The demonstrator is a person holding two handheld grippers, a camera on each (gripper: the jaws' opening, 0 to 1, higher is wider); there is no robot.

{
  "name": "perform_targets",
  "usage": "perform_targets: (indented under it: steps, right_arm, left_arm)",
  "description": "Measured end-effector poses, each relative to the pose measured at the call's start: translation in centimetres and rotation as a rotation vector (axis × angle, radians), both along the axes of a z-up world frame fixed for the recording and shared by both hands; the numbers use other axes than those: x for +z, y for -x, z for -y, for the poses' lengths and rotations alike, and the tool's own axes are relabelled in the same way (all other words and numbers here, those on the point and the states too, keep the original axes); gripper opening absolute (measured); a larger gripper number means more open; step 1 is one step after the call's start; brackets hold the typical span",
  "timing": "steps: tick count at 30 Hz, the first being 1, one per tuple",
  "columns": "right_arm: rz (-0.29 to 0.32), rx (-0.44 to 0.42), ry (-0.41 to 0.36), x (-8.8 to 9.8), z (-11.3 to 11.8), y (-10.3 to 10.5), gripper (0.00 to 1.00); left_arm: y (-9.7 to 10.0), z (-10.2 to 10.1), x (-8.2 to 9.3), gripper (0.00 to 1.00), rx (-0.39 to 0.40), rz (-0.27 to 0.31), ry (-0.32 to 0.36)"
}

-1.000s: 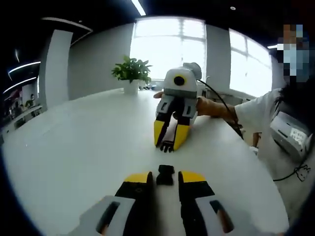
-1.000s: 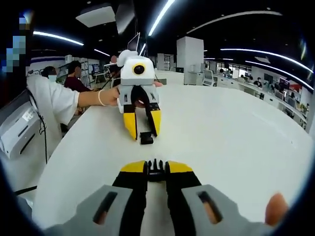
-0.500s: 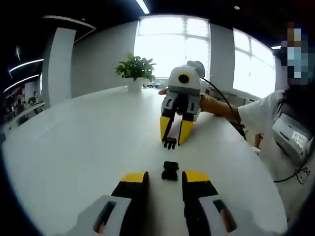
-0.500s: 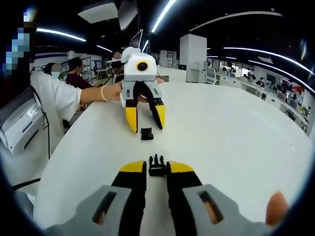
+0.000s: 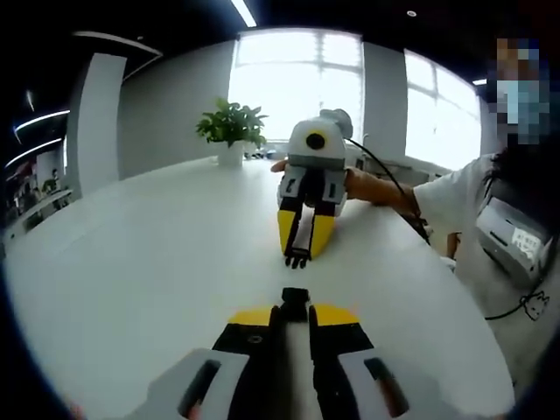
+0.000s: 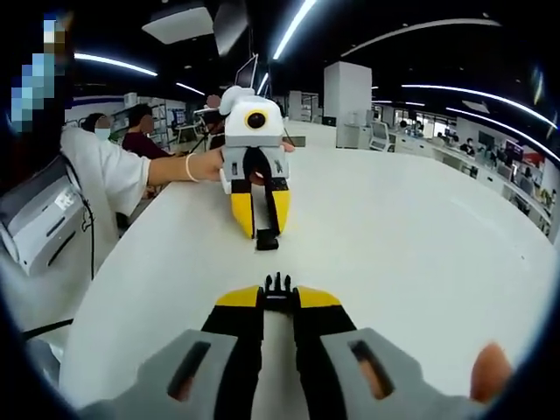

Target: Snap the two parts of the plastic buckle together until the buckle closes and remains connected.

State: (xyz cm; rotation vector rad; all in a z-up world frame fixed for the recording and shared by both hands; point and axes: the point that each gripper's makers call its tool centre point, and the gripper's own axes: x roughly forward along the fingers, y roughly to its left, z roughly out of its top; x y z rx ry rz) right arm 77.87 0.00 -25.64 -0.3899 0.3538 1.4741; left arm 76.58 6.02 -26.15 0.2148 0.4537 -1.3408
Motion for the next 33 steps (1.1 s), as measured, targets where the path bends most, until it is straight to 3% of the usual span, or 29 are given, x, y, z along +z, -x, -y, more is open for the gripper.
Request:
perform_targets:
  steps: [6, 8, 14, 23, 33]
  right_arm:
    - [-0.013, 0.013, -0.005, 0.2, -0.1, 0.0, 0.13]
    - [-0.016, 0.028, -0.007, 0.5, -0.1, 0.4, 0.13]
    - [0.015, 0.053, -0.044, 2.2, -0.6, 1.4, 0.13]
    - [0.011, 0.079, -0.051, 2.4, -0.8, 2.3, 0.13]
    - [-0.019, 0.098, -0.029, 1.4, -1.2, 2.9, 0.13]
  left_arm:
    - [0.2, 0.1, 0.0, 0.12, -0.002, -0.013, 0.001]
    - [0.6, 0.1, 0.2, 0.12, -0.013, -0.046, 0.002]
    - [1.0, 0.3, 1.0, 0.12, -0.004, -0.022, 0.008]
    - [1.9, 1.0, 1.8, 0.12, -0.028, -0.007, 0.035]
    - [2.5, 1.5, 1.1, 0.12, -0.043, -0.019, 0.022]
